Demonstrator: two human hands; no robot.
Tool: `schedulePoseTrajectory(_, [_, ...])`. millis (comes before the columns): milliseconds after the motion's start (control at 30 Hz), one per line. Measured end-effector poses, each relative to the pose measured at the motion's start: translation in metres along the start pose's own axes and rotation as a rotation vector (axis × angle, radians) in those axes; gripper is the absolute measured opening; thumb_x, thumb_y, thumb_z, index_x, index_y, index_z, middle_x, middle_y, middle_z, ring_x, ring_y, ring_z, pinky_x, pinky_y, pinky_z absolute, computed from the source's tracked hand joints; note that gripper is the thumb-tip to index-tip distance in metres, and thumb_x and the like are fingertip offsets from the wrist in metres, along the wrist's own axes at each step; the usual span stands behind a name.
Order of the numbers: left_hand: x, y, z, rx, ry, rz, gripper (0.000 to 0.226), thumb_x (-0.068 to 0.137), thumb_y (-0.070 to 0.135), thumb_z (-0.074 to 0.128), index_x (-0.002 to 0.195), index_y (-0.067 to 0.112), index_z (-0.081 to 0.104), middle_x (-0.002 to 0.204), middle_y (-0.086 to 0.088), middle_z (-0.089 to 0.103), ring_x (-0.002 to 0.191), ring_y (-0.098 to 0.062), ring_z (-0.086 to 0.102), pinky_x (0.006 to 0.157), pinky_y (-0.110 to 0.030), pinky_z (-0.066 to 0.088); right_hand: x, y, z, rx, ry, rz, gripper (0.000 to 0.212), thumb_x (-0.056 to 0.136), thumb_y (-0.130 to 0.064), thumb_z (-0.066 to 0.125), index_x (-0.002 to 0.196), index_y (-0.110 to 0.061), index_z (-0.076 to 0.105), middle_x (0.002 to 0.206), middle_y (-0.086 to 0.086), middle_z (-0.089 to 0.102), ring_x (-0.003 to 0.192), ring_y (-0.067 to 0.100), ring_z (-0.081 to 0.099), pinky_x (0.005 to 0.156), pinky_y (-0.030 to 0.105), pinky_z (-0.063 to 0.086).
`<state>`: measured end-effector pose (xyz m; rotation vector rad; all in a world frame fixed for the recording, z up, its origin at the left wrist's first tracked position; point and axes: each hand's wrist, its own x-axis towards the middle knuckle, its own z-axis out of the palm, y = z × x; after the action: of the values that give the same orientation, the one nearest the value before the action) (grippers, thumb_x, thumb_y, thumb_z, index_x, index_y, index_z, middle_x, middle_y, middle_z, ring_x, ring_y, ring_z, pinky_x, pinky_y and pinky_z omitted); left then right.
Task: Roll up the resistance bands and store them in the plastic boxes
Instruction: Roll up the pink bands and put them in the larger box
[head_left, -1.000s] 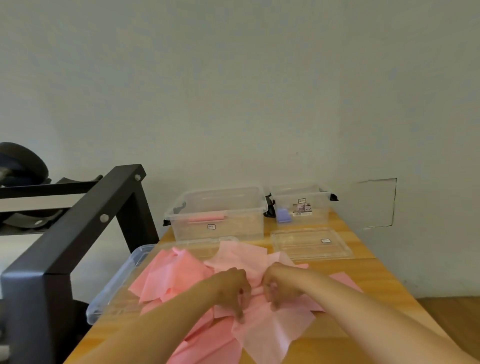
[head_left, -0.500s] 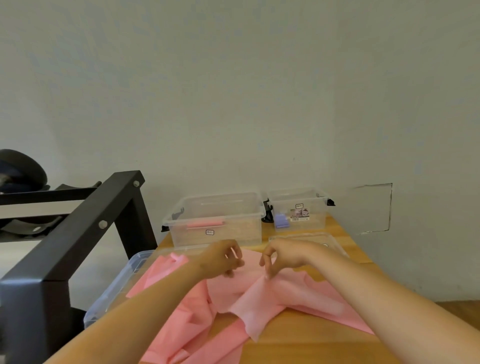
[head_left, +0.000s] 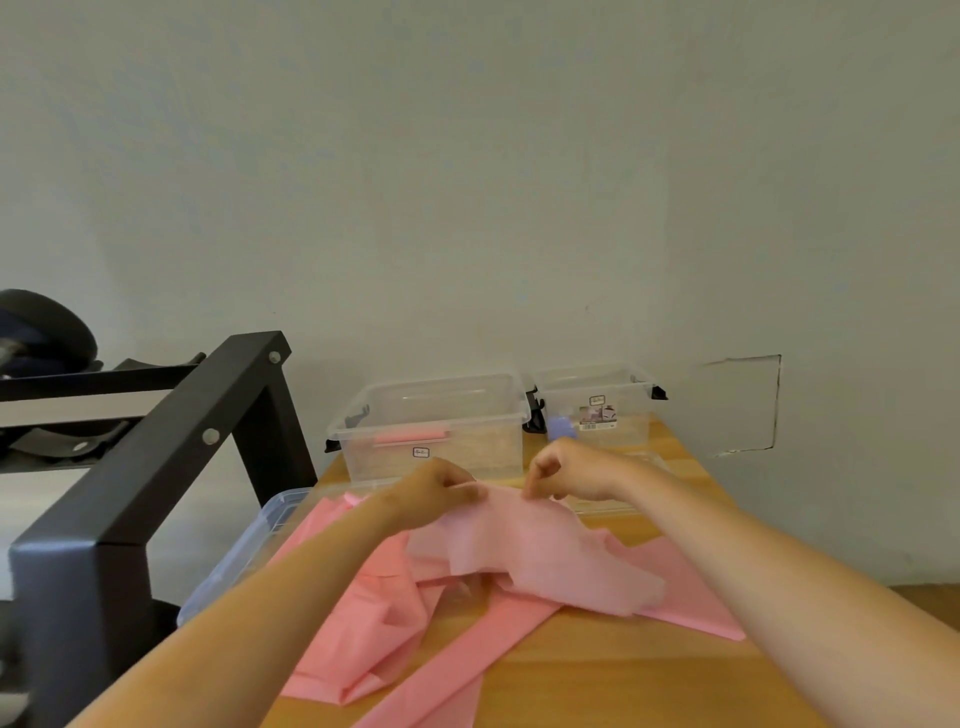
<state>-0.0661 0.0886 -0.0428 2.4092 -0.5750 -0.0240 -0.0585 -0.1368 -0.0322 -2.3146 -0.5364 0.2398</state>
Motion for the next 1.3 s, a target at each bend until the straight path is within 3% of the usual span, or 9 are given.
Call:
schedulePoseTrajectory(167, [0.001, -0.010, 0.004, -0.078, 0.061, -0.077, 0.041, 0.094, 0.024, 0.060, 0.057, 0.021, 0.043, 0.053, 0.009, 0.036, 0.046, -0.005, 0.030, 0.046, -0.021, 0.025, 0.001, -0.002, 0.010, 0.003, 0.119, -0.038, 0.013, 0.092, -0.018, 0.062, 0.098, -0.008, 0.068, 0.095, 0.003, 0.066, 0.083, 0.009, 0.057, 0.067, 0.013, 0.043])
schedulePoseTrajectory(267, [-0.003, -0.015, 0.011, -0.183, 0.109, -0.132, 0.016, 0.086, 0.019, 0.070, 0.077, 0.018, 0.057, 0.060, 0.008, 0.054, 0.051, -0.004, 0.046, 0.046, -0.013, 0.034, 0.002, 0.004, 0.019, 0.047, 0.152, -0.033, 0.005, 0.090, -0.014, 0.061, 0.094, -0.017, 0.063, 0.092, 0.007, 0.063, 0.080, 0.013, 0.055, 0.067, 0.022, 0.041])
schedulePoseTrajectory(533, [-0.007, -0.036, 0.011, -0.256, 0.109, -0.204, 0.046, 0.095, 0.022, 0.058, 0.056, 0.018, 0.035, 0.059, 0.002, 0.031, 0.055, -0.013, 0.032, 0.052, -0.021, 0.033, 0.001, 0.019, 0.032, 0.173, 0.018, -0.029, 0.023, 0.080, -0.008, 0.074, 0.097, -0.022, 0.068, 0.089, -0.002, 0.056, 0.082, 0.010, 0.053, 0.069, 0.016, 0.039])
schedulePoseTrajectory(733, [-0.005, -0.041, 0.021, -0.474, 0.102, -0.237, 0.020, 0.082, 0.021, 0.075, 0.087, 0.014, 0.058, 0.069, 0.003, 0.055, 0.062, -0.012, 0.050, 0.054, -0.019, 0.039, 0.013, 0.034, 0.049, 0.301, 0.172, 0.000, 0.007, 0.083, -0.013, 0.071, 0.084, -0.021, 0.070, 0.080, -0.004, 0.065, 0.073, 0.009, 0.060, 0.065, 0.024, 0.048])
schedulePoseTrajectory(800, [-0.004, -0.048, 0.027, -0.514, 0.071, -0.219, 0.039, 0.065, 0.016, 0.085, 0.094, 0.017, 0.059, 0.079, 0.004, 0.062, 0.073, -0.012, 0.057, 0.065, -0.020, 0.046, 0.016, 0.037, 0.049, 0.368, 0.208, 0.020, 0.007, 0.088, -0.018, 0.068, 0.080, -0.017, 0.068, 0.073, -0.004, 0.064, 0.065, 0.008, 0.059, 0.056, 0.020, 0.047])
schedulePoseTrajectory(933, [0.001, -0.061, 0.037, -0.495, 0.192, -0.160, 0.011, 0.080, 0.013, 0.076, 0.078, 0.013, 0.066, 0.079, 0.003, 0.065, 0.075, -0.010, 0.057, 0.067, -0.017, 0.044, 0.020, 0.049, 0.054, 0.449, 0.245, 0.076, 0.021, 0.092, -0.028, 0.062, 0.075, -0.018, 0.068, 0.068, -0.005, 0.062, 0.063, 0.010, 0.057, 0.058, 0.022, 0.044])
schedulePoseTrajectory(1067, [0.008, -0.062, 0.040, -0.542, 0.237, -0.177, 0.039, 0.093, 0.030, 0.059, 0.058, 0.019, 0.047, 0.057, 0.005, 0.041, 0.054, -0.009, 0.035, 0.051, -0.024, 0.029, 0.025, 0.064, 0.060, 0.577, 0.293, 0.090, 0.033, 0.094, -0.033, 0.058, 0.069, -0.012, 0.065, 0.066, -0.002, 0.061, 0.063, 0.010, 0.056, 0.065, 0.026, 0.042])
schedulePoseTrajectory(1133, [0.012, -0.063, 0.043, -0.547, 0.241, -0.193, 0.036, 0.092, 0.041, 0.055, 0.069, 0.014, 0.057, 0.063, 0.004, 0.050, 0.059, -0.010, 0.040, 0.055, -0.024, 0.033, 0.028, 0.069, 0.065, 0.684, 0.293, 0.073, 0.033, 0.094, -0.030, 0.059, 0.065, -0.014, 0.064, 0.062, -0.003, 0.061, 0.060, 0.010, 0.056, 0.063, 0.026, 0.041])
schedulePoseTrajectory(1300, [0.021, -0.075, 0.052, -0.534, 0.155, -0.170, 0.043, 0.056, 0.040, 0.082, 0.093, 0.027, 0.065, 0.095, 0.004, 0.068, 0.082, -0.008, 0.059, 0.072, -0.021, 0.046, 0.038, 0.072, 0.074, 0.884, 0.317, 0.053, 0.021, 0.089, -0.021, 0.064, 0.081, -0.004, 0.069, 0.071, 0.006, 0.064, 0.063, 0.015, 0.057, 0.056, 0.023, 0.043])
